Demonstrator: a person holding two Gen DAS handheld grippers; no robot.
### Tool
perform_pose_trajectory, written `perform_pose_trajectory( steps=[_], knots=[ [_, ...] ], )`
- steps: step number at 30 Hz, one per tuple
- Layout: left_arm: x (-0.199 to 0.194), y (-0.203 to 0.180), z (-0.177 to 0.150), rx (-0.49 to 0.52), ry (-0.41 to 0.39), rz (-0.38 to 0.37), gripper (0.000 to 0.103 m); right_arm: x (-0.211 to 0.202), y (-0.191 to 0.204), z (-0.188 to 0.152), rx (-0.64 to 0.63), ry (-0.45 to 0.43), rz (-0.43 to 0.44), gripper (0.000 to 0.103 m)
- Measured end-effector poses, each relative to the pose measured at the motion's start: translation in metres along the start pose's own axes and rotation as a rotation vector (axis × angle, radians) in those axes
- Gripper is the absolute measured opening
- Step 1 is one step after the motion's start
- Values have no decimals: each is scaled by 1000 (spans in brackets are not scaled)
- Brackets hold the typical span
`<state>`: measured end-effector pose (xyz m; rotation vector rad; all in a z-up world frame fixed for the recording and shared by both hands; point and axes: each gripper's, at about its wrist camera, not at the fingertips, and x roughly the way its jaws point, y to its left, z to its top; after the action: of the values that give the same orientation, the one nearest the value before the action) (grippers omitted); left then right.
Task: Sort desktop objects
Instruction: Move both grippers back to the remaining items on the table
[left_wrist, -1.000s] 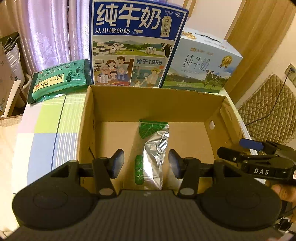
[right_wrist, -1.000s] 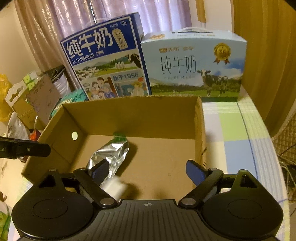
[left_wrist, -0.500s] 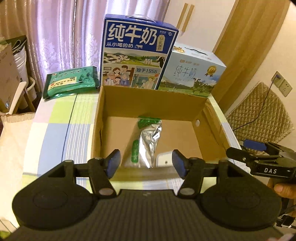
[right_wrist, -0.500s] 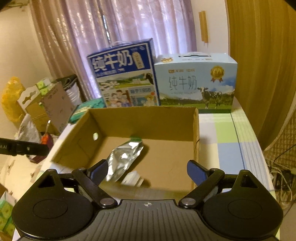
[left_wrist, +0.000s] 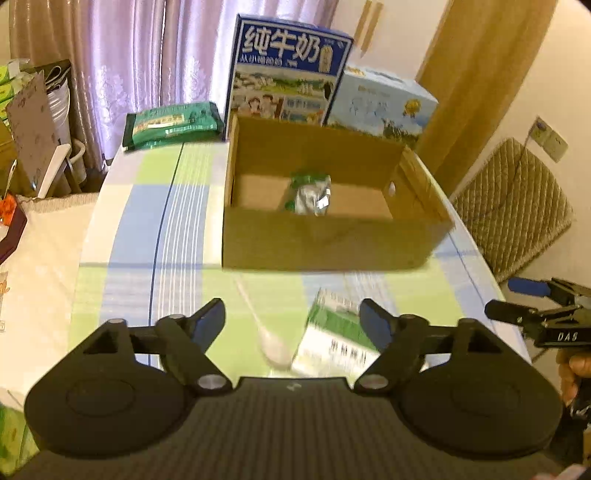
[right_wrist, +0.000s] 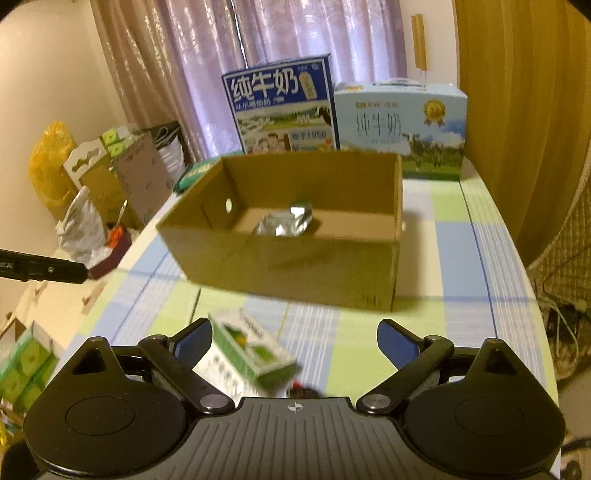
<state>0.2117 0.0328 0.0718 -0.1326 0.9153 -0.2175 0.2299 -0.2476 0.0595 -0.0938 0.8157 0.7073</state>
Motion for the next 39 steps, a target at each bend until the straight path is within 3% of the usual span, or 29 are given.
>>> perform_pose_trajectory(
  steps=[13, 18, 31, 36, 39],
  knots=[
    [8, -23, -99, 186, 116, -30, 93, -11, 17, -111, 117, 93, -34, 96],
    [20, -38, -123, 349, 143, -17, 96, 1, 26, -144, 122, 145, -22, 96],
    [55, -55, -152, 804, 199, -24, 95, 30, 46, -160, 66, 154, -23, 96],
    [72, -56, -152, 920, 212, -54, 95, 46, 49, -162, 38, 189, -19, 95],
    [80, -56, -151, 983, 213, -70, 94, 53, 51, -162, 13, 204, -19, 88]
  ],
)
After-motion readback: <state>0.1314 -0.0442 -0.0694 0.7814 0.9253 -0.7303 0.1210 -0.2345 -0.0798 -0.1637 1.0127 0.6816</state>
